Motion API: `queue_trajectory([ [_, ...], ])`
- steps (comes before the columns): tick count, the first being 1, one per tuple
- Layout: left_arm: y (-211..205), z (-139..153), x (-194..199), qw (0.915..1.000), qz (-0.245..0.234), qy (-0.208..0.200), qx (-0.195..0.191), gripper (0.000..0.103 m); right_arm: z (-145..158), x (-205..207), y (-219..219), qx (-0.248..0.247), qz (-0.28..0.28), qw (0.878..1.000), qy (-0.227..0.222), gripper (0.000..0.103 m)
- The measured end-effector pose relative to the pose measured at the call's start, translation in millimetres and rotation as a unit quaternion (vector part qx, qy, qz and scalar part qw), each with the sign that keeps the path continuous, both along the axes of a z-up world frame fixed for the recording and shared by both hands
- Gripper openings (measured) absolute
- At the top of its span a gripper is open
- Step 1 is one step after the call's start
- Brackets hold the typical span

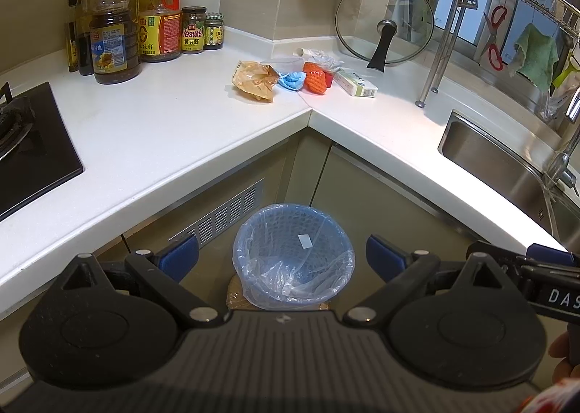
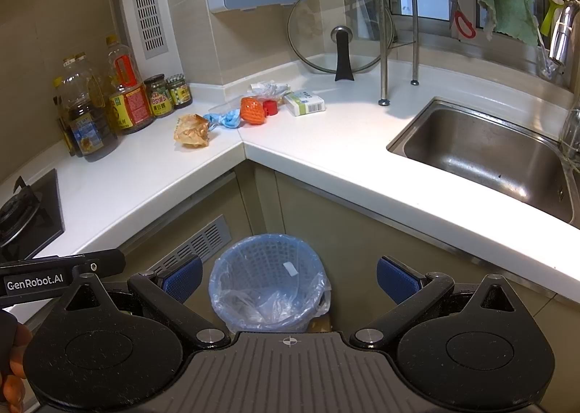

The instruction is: Collect trash

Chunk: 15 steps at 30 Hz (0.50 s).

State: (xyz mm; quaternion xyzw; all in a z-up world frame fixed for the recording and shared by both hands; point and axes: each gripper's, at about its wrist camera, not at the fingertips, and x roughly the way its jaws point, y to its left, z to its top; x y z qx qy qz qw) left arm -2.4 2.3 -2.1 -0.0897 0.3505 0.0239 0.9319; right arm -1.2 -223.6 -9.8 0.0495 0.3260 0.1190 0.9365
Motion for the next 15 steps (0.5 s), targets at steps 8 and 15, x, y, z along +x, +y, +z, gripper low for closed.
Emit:
queue_trajectory([
  [8,-0.2,-0.3,0.3,1.0,0.0,0.0,0.0,0.098,-0.4,0.2,-0.3,0.0,0.0,1.0,0.0,0.102],
  [15,-0.5,-0.7,0.3,1.0,0.0,0.001,-0.001,0.098,-1.4,1.4,-0.2,0.0,0.002,1.0,0.001,0.102],
])
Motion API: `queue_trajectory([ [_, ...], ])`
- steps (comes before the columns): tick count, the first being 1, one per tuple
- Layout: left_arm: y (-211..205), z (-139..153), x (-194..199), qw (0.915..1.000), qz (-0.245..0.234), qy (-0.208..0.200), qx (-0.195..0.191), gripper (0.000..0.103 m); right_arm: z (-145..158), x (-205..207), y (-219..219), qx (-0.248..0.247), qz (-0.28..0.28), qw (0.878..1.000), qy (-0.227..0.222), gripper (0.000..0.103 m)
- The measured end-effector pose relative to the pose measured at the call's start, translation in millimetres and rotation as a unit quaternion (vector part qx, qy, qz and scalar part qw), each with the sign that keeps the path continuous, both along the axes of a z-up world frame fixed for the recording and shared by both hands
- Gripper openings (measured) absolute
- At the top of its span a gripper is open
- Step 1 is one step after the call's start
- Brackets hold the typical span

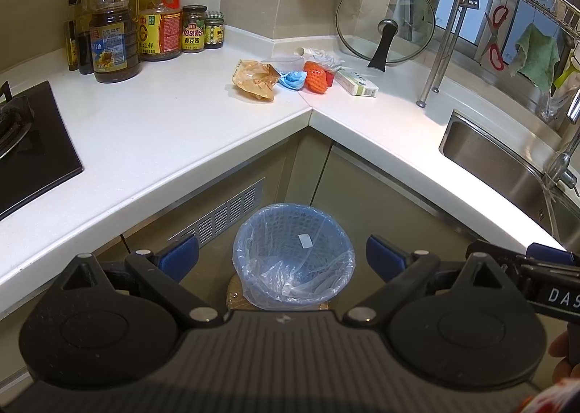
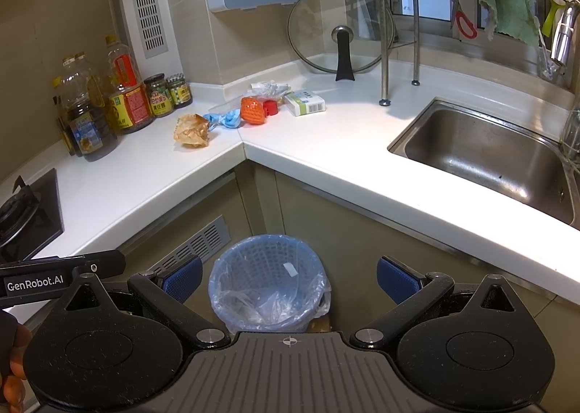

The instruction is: Collect trash

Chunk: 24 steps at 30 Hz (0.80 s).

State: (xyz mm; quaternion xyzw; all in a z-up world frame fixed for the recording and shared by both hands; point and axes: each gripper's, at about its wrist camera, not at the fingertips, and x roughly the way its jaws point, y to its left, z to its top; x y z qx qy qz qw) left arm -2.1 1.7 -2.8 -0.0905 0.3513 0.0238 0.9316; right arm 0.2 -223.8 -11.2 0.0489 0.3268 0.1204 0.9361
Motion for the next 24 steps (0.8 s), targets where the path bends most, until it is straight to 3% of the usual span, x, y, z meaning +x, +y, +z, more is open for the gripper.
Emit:
queue_trajectory([
  [17,-2,-2,2,1.0,0.0,0.002,-0.002,0.098,0,-1,0,0.0,-0.001,1.0,-0.002,0.102],
  [24,9,2,18,0.9999,-0.01,-0.003,-0.01,0.098,4,17,8,0.01,-0.017,1.0,-0.009,0.102],
])
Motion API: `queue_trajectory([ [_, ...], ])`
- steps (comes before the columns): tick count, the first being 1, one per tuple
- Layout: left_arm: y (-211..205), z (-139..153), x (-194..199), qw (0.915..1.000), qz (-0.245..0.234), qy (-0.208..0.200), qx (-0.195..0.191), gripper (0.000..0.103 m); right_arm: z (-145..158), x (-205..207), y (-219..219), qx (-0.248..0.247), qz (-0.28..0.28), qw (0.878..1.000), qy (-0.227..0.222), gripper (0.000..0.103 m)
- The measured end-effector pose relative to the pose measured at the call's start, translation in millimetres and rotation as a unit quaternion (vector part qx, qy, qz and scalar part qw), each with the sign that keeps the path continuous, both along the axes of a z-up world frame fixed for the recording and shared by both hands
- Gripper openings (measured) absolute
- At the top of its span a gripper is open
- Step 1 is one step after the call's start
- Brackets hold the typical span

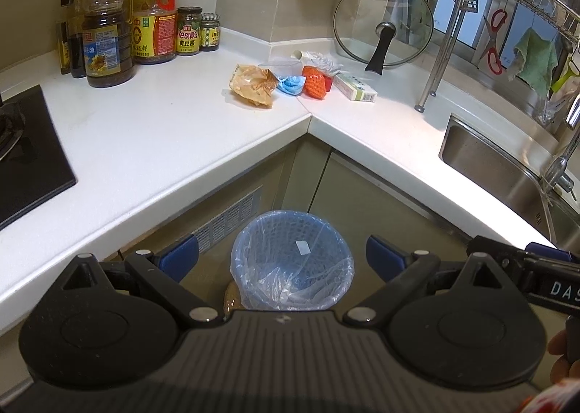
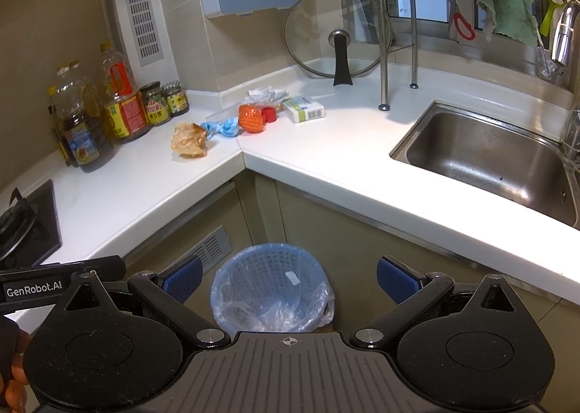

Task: Collect trash
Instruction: 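Move both tools toward the trash items on the countertop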

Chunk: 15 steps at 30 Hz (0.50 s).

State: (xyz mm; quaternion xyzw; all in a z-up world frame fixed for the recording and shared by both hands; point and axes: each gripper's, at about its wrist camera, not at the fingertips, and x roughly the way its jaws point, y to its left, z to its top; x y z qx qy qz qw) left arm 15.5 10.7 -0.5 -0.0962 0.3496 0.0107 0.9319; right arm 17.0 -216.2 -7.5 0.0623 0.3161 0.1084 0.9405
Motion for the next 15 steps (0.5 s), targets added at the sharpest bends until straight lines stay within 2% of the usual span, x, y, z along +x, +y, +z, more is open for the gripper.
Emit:
queue_trajectory([
  [11,33,7,61,0.9993,-0.03,-0.015,-0.016,0.098,10,35,6,0.027,-0.032,0.998,-0.038,0.102],
  [15,38,5,97,0.9991,-0.023,-0.032,-0.016,0.098,7,75,8,0.026,-0.017,0.998,-0.045,0.102],
])
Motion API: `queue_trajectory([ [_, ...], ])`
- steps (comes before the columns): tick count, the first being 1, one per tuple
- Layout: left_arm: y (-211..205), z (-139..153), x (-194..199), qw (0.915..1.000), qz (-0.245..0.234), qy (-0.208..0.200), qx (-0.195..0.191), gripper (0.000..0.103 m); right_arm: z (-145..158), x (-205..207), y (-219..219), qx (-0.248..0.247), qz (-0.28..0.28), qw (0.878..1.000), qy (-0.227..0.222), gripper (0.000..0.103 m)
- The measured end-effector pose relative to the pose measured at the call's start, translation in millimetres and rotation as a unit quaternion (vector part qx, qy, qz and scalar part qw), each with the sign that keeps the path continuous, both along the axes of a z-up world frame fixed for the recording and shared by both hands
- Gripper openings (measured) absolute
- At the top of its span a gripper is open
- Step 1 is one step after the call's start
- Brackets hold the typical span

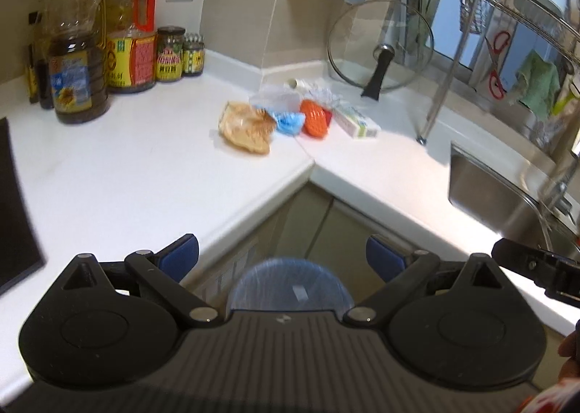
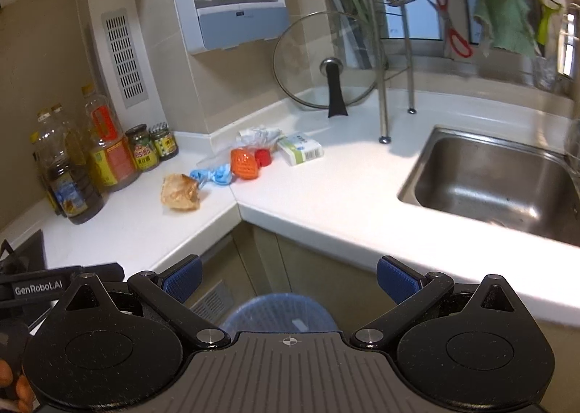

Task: Collect trash
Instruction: 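Move both tools toward the trash items on the countertop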

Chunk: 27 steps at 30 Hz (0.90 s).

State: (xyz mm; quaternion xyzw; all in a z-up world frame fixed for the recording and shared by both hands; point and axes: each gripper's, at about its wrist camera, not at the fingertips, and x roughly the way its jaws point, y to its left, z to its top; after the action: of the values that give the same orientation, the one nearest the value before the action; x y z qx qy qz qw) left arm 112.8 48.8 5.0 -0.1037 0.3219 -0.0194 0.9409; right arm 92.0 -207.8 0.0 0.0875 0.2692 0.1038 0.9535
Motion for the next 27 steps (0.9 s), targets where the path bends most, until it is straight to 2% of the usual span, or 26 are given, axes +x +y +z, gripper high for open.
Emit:
queue_trajectory([
  [6,5,-3,69,0.9987,0.04,-0.032,-0.001,0.098,-7,95,7,-0.011,0.066,0.997,-0.045,0.102],
  [8,5,-4,94,0.9975,0.064,-0.028,0.006,0.098,-11,130,8,-0.014,0.094,0.995,-0.041,0.102],
  [16,-1,-23,173,0.9927,0.112,-0.01,0.045,0.096,-31,252,17,-0.001,0.195,0.981,-0.01,0.102],
  [22,5,-46,211,0.9904,0.119,0.018,0.067,0.096,-45,298,41,-0.02,0.232,0.972,-0.012,0.102],
  [27,9,-63,235,0.9924,0.092,0.032,0.076,0.093,-57,320,57,-0.032,0.242,0.97,-0.002,0.102],
])
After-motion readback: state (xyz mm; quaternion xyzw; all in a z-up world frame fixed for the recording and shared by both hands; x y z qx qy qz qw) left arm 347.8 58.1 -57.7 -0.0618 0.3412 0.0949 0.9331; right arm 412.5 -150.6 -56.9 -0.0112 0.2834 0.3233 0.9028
